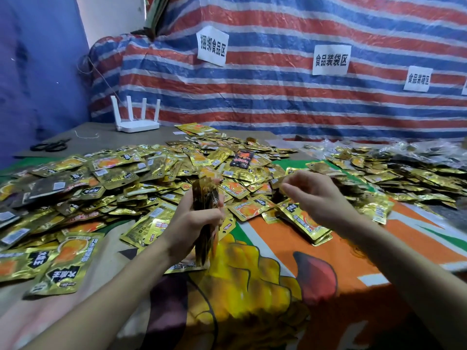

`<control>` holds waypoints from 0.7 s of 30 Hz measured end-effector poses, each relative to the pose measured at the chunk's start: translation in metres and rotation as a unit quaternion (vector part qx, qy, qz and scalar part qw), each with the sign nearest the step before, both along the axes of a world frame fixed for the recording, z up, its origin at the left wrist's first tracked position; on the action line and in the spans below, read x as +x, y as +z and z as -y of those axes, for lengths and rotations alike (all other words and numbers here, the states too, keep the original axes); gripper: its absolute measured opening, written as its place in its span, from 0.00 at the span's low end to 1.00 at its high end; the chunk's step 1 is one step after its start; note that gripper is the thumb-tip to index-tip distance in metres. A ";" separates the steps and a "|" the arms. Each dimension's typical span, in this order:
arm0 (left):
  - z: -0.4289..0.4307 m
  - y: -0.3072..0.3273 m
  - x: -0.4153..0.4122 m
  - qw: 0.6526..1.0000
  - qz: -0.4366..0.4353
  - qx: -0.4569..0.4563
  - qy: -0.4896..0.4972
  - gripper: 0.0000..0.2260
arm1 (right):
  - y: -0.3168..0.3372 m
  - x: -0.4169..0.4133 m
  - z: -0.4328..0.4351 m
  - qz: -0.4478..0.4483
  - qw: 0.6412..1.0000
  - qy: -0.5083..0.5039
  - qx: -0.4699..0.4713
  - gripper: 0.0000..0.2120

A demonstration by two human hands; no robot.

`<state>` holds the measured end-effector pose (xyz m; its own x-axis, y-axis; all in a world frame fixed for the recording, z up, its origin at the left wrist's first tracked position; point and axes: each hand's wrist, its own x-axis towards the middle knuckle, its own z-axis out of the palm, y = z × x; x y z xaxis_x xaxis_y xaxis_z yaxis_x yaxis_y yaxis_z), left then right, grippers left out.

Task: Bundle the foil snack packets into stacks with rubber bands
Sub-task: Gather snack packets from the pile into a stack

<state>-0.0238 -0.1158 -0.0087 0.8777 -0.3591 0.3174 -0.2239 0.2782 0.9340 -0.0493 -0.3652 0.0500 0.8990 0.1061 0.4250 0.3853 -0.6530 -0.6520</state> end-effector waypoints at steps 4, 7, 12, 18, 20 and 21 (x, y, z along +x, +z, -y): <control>-0.011 0.001 -0.001 0.996 -0.066 -0.051 -0.006 0.20 | -0.017 0.008 -0.066 0.004 0.998 0.065 -0.004 0.05; -0.027 0.005 -0.002 0.989 -0.137 -0.027 -0.049 0.14 | -0.034 0.017 -0.096 0.041 0.996 0.049 -0.065 0.05; -0.055 0.007 0.004 0.975 -0.217 0.022 -0.041 0.20 | -0.057 0.028 -0.117 0.123 0.987 -0.004 -0.106 0.05; -0.070 0.002 0.011 0.974 -0.217 0.051 -0.034 0.29 | -0.069 0.036 -0.137 0.090 0.992 0.005 -0.087 0.08; -0.073 0.001 0.014 0.968 -0.241 0.010 -0.075 0.28 | -0.067 0.039 -0.138 -0.006 0.999 0.043 0.019 0.10; -0.075 0.000 0.015 0.963 -0.252 -0.010 -0.097 0.27 | -0.066 0.041 -0.138 -0.077 0.988 0.076 0.106 0.11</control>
<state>-0.0091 -0.0404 -0.0090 0.8391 -0.5299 -0.1230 0.3147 0.2883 0.9044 -0.0086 -0.2275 -0.0155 0.9356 0.1675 0.3108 0.3531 -0.4376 -0.8269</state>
